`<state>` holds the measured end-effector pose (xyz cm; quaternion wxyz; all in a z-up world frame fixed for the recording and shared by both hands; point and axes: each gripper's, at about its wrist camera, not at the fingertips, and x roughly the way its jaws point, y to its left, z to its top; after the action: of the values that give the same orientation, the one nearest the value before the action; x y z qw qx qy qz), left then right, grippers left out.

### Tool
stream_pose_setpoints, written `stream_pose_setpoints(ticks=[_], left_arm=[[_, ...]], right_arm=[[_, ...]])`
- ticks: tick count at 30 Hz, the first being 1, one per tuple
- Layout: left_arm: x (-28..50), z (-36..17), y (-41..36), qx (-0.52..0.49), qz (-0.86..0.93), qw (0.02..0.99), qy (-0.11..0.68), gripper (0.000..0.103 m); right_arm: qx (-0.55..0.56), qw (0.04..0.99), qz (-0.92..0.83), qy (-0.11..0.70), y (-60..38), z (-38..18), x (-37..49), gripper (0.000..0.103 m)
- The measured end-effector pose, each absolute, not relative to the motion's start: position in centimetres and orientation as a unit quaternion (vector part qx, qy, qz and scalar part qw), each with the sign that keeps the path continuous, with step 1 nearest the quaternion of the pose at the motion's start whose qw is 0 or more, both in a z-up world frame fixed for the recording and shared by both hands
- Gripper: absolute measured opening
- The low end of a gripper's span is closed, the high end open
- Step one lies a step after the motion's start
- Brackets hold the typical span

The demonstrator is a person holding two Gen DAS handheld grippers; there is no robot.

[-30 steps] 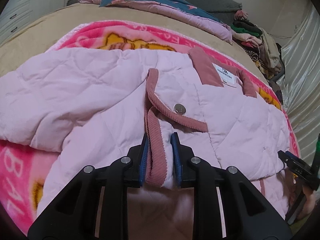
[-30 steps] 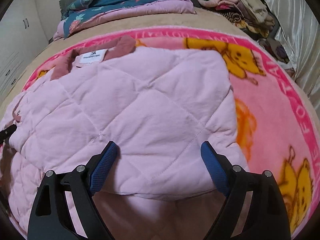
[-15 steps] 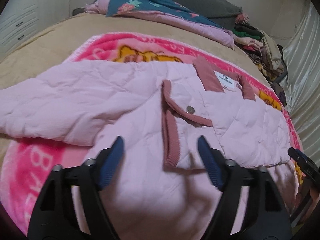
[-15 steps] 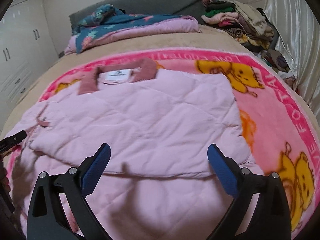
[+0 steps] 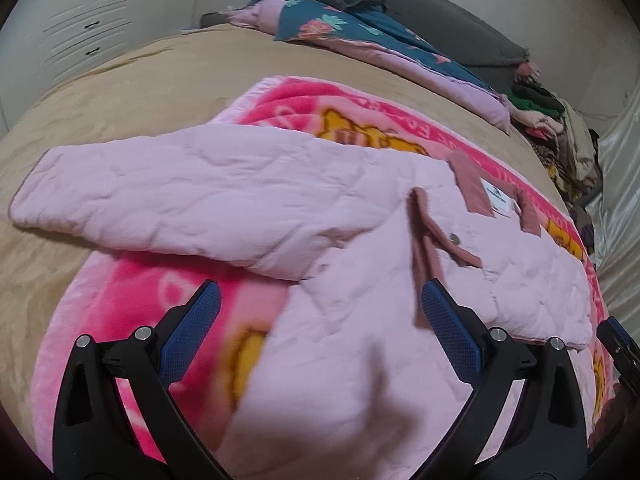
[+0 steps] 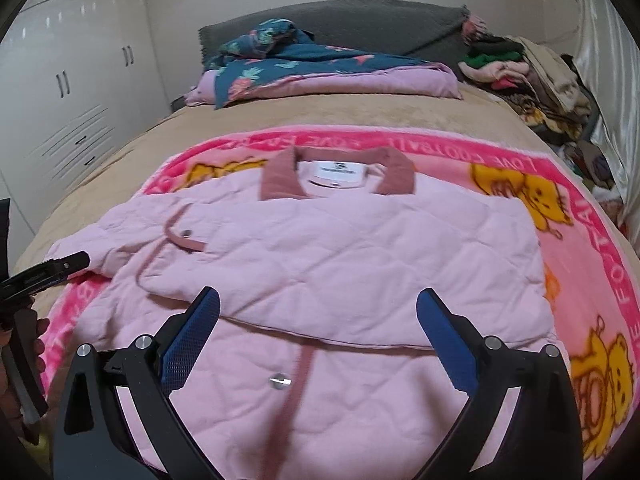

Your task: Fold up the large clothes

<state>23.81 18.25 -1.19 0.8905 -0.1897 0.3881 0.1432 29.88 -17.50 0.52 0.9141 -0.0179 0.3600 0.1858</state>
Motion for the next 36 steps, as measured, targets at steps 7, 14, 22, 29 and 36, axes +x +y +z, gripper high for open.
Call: stream_pose_setpoints(ticks=[7,14,22,29,36], left_arm=[[21.6,-1.2,21.7,-0.198,0.178,0.887,0.378,0.094],[19.7,-1.5,25.9,-0.203,0.211,0.881,0.373,0.094],[18.5,-2.4,29.5,-0.229,0.229,0.871,0.369,0.094],[17.9,-3.7,32.1,-0.247,0.246,0.86,0.373,0.094],[16.8,-4.6,35.4,-0.278,0.271,0.846,0.365,0.094]], right_arm=[[-0.037,0.907,0.215,0.359,-13.4,0.8,29.1,0.099],[-0.053,0.899,0.244,0.361,-8.4,0.8,28.8,0.099],[-0.071,0.887,0.275,0.366,-3.2,0.7,28.6,0.099],[-0.084,0.874,0.303,0.371,1.6,0.3,28.3,0.099],[-0.103,0.862,0.329,0.372,6.2,-0.5,27.8,0.099]])
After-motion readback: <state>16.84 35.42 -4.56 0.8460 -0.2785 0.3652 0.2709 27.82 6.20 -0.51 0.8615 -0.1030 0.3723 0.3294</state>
